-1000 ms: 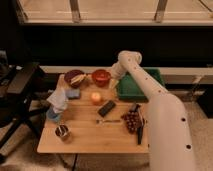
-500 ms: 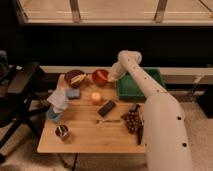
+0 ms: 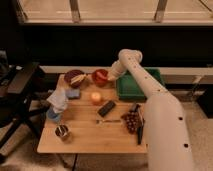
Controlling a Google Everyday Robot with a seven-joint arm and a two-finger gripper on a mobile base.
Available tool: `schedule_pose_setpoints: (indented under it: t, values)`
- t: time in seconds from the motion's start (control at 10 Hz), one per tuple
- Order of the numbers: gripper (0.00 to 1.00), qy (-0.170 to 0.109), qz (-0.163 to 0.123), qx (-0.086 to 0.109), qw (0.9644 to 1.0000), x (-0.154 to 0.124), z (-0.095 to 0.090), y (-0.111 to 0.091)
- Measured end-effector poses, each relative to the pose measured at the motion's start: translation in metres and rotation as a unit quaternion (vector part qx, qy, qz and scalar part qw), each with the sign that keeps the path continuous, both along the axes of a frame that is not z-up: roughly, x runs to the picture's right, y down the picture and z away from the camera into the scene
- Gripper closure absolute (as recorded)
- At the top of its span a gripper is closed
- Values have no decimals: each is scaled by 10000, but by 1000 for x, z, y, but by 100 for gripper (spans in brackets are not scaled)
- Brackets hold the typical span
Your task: Place pepper in tray
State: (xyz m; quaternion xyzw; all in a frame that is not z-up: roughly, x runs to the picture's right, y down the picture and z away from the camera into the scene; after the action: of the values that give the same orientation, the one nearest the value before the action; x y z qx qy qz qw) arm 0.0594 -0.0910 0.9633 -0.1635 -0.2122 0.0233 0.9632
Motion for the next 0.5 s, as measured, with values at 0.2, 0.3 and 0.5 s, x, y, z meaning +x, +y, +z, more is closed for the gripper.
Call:
schedule_pose_setpoints:
  t: [0.2, 0.3, 0.5]
  values:
    - [100, -131, 166, -9, 9998, 10, -19, -21]
    - [100, -156, 242, 11, 9996, 19, -28, -29]
    - [100, -50, 410, 28, 9991, 51, -36, -35]
